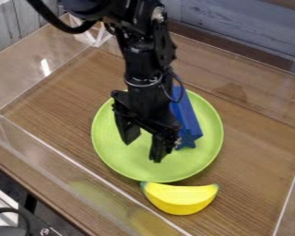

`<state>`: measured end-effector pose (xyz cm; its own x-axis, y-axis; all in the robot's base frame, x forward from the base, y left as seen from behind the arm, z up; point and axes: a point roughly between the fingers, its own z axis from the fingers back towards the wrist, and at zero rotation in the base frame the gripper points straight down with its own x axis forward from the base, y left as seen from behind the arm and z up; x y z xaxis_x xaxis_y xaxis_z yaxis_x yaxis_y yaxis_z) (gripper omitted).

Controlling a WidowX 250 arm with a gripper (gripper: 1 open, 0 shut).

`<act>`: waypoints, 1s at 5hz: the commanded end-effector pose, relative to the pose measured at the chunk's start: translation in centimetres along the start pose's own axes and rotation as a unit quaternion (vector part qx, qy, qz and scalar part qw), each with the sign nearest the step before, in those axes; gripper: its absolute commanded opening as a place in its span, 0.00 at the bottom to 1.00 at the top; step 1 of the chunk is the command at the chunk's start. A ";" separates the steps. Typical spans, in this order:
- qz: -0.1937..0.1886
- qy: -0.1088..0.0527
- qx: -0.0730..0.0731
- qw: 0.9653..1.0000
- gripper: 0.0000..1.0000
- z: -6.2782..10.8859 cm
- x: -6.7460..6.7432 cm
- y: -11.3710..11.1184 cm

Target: Remove the banana from inside the green plate and put it on the table

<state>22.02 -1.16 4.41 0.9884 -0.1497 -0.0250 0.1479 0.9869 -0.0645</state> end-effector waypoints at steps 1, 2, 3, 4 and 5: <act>-0.009 -0.035 0.002 0.999 1.00 1.5 1.2 -0.6; -0.017 -0.036 -0.001 0.999 1.00 1.5 1.3 -1.1; -0.024 -0.037 -0.004 0.999 1.00 1.5 1.4 -1.6; -0.028 -0.035 -0.007 0.999 1.00 1.4 1.5 -1.9; -0.031 -0.033 -0.009 0.999 1.00 1.2 1.5 -2.2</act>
<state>22.39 -3.31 4.73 0.9792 -0.2027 -0.0036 0.2016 0.9755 -0.0876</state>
